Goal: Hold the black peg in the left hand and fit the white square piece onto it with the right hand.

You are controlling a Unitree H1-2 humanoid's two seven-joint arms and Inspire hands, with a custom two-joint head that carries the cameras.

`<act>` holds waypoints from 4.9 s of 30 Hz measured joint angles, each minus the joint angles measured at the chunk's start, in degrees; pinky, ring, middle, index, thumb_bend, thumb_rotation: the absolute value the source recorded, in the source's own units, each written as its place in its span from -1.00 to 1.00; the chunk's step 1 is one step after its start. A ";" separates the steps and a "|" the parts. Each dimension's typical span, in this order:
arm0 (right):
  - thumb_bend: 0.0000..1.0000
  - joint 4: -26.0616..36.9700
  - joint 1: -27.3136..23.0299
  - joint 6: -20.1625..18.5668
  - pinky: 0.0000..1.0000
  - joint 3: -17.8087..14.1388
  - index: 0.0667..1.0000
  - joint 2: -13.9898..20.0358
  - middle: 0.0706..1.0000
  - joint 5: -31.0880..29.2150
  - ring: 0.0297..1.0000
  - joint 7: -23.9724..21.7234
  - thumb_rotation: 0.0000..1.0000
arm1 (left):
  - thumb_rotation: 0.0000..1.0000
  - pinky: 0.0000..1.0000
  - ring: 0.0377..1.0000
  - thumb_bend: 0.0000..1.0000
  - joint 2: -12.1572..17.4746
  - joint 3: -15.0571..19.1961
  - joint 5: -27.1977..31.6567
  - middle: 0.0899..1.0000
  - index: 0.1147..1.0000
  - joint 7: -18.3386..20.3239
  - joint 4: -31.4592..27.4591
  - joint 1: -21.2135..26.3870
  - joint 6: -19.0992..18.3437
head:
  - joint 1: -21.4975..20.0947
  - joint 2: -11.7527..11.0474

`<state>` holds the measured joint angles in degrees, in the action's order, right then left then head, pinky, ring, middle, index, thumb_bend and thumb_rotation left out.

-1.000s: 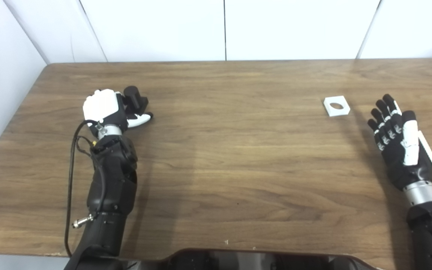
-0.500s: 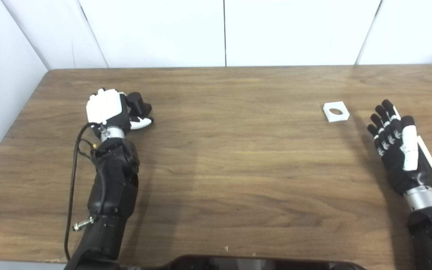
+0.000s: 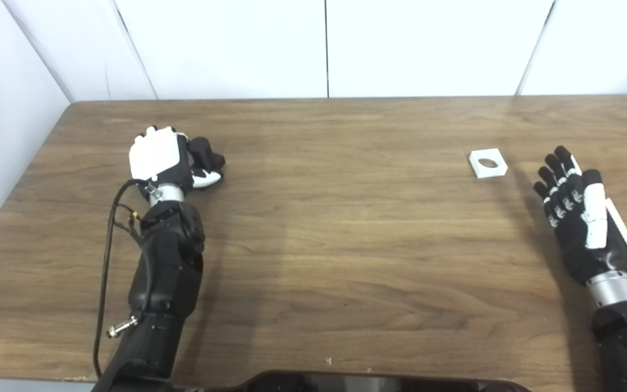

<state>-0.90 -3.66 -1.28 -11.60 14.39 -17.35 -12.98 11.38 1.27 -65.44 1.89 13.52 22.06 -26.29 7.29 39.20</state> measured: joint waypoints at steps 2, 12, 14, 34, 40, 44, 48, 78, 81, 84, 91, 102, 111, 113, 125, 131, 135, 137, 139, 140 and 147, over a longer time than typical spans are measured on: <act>0.08 0.00 0.00 0.00 1.00 0.00 1.00 0.00 1.00 -0.02 1.00 0.00 1.00 | -0.84 1.00 1.00 0.06 0.13 -0.05 0.52 0.81 -0.15 -0.38 0.00 0.15 0.05 | -0.09 0.00; 0.07 -0.07 -0.08 0.00 1.00 -0.16 1.00 0.03 1.00 -0.02 1.00 0.00 1.00 | -0.86 1.00 1.00 0.03 0.56 -0.88 2.68 0.79 -0.15 -1.54 -0.02 0.41 0.10 | -0.44 -0.09; 0.09 -0.06 -0.09 0.00 1.00 -0.15 1.00 0.03 1.00 -0.01 1.00 0.01 1.00 | -0.86 1.00 1.00 0.04 0.56 -0.87 2.68 0.79 -0.15 -1.55 -0.02 0.38 0.10 | -0.53 -0.09; -0.01 0.04 -0.02 -0.07 1.00 -0.08 1.00 0.22 1.00 0.36 1.00 0.10 1.00 | -0.87 1.00 1.00 0.04 0.61 -4.61 7.24 0.75 -0.17 -3.89 -6.63 -4.50 -0.16 | -1.84 0.00; -0.05 -0.03 -0.05 -0.11 1.00 0.01 1.00 0.27 1.00 0.36 1.00 0.09 1.00 | -0.86 0.94 1.00 0.03 -1.37 -6.43 7.50 0.75 -0.16 -3.40 -12.10 -8.22 -0.29 | -2.02 0.26; -0.02 -0.01 -0.05 -0.16 1.00 0.06 1.00 0.28 1.00 0.34 1.00 0.08 1.00 | -0.86 0.97 1.00 0.03 -2.17 -7.61 7.19 0.76 -0.16 -3.06 -14.50 -9.79 -0.35 | -2.46 0.53; 0.01 0.01 -0.04 -0.17 1.00 0.24 1.00 0.31 1.00 0.76 1.00 0.10 1.00 | -0.86 0.91 1.00 0.03 -3.06 -9.11 7.39 0.75 -0.16 -3.17 -16.84 -11.60 -0.34 | -2.90 0.61; 0.05 2.15 1.00 -3.13 1.00 1.55 1.00 -0.80 1.00 1.51 1.00 0.66 0.92 | -0.85 0.85 0.98 0.02 -8.91 -21.33 9.49 0.75 -0.16 -1.93 -29.42 -23.68 2.61 | -6.50 1.67; 0.05 2.46 1.11 -3.38 1.00 1.57 1.00 -1.04 1.00 1.56 1.00 0.95 0.92 | -0.85 0.82 1.00 0.03 -9.03 -23.04 8.87 0.76 -0.16 -1.86 -30.20 -24.78 2.90 | -7.03 1.84; 0.06 3.02 1.43 -3.78 1.00 1.67 1.00 -1.28 1.00 1.42 1.00 1.38 0.92 | -0.85 0.86 1.00 0.03 -9.22 -24.11 9.48 0.76 -0.16 -1.88 -30.62 -25.89 4.25 | -7.38 2.11; 0.10 3.78 1.67 -4.12 1.00 2.33 1.00 -1.61 1.00 1.05 1.00 1.63 0.91 | -0.85 0.88 1.00 0.03 -9.62 -26.68 11.47 0.77 -0.16 -1.27 -31.65 -27.36 5.30 | -8.44 2.46; 0.11 4.10 1.89 -4.03 1.00 2.76 1.00 -1.62 1.00 1.17 1.00 1.73 0.88 | -0.85 0.97 1.00 0.03 -9.64 -29.90 11.77 0.79 -0.16 0.32 -32.00 -27.93 7.30 | -9.05 2.81; 0.12 4.32 2.09 -4.04 1.00 2.81 1.00 -1.62 1.00 1.17 1.00 1.76 0.86 | -0.85 0.98 1.00 0.03 -9.62 -30.73 11.67 0.80 -0.16 0.29 -32.00 -28.14 7.64 | -9.14 2.99; 0.10 4.33 2.09 -4.04 1.00 2.83 1.00 -1.61 1.00 1.18 1.00 1.78 0.87 | -0.85 0.99 1.00 0.03 -9.61 -30.78 11.67 0.80 -0.16 0.32 -32.00 -28.16 7.63 | -9.14 2.99; 0.20 5.44 1.81 -6.03 1.00 2.93 1.00 -1.57 1.00 2.35 1.00 3.24 0.45 | -0.85 0.99 1.00 0.03 -9.60 -30.92 11.45 0.80 -0.16 0.22 -32.01 -28.23 7.63 | -9.32 2.99; 0.33 5.77 -0.46 -7.90 1.00 4.82 1.00 0.28 1.00 8.37 1.00 4.49 0.29 | -0.85 0.98 1.00 0.03 -9.61 -30.93 11.43 0.80 -0.16 0.15 -31.99 -28.27 7.63 | -9.67 2.46; 0.39 5.77 -3.11 -8.51 1.00 5.69 1.00 1.91 1.00 11.73 1.00 4.48 0.22 | -0.85 0.98 1.00 0.03 -9.61 -30.98 11.37 0.80 -0.15 0.07 -31.91 -28.25 7.65 | -9.76 2.11; 0.39 5.77 -4.43 -8.55 1.00 6.06 1.00 2.92 1.00 12.40 1.00 4.23 0.19 | -0.85 0.98 1.00 0.03 -9.61 -31.01 11.35 0.80 -0.16 -0.01 -31.82 -28.24 7.70 | -9.67 1.85; 0.38 5.74 -5.78 -8.55 1.00 6.04 1.00 3.39 1.00 12.72 1.00 4.13 0.14 | -0.85 0.98 1.00 0.03 -9.62 -31.01 11.35 0.80 -0.16 -0.34 -31.55 -28.23 8.05 | -9.67 1.67; 0.37 5.55 -6.43 -8.54 1.00 6.11 1.00 3.63 1.00 12.77 1.00 3.96 0.09 | -0.85 0.98 1.00 0.03 -9.63 -31.00 11.36 0.80 -0.16 -0.58 -31.33 -28.23 8.35 | -9.67 1.23; 0.44 2.09 -9.38 -7.86 1.00 8.26 1.00 6.26 1.00 18.38 1.00 3.97 0.08 | -0.85 0.99 1.00 0.03 -9.71 -30.95 11.48 0.80 -0.15 -1.73 -30.38 -28.22 9.30 | -9.67 0.09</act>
<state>1.20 -13.05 -9.14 -3.35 20.65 1.02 -9.01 1.67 -29.69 -53.97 0.16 -16.86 -6.17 -16.99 -2.37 39.29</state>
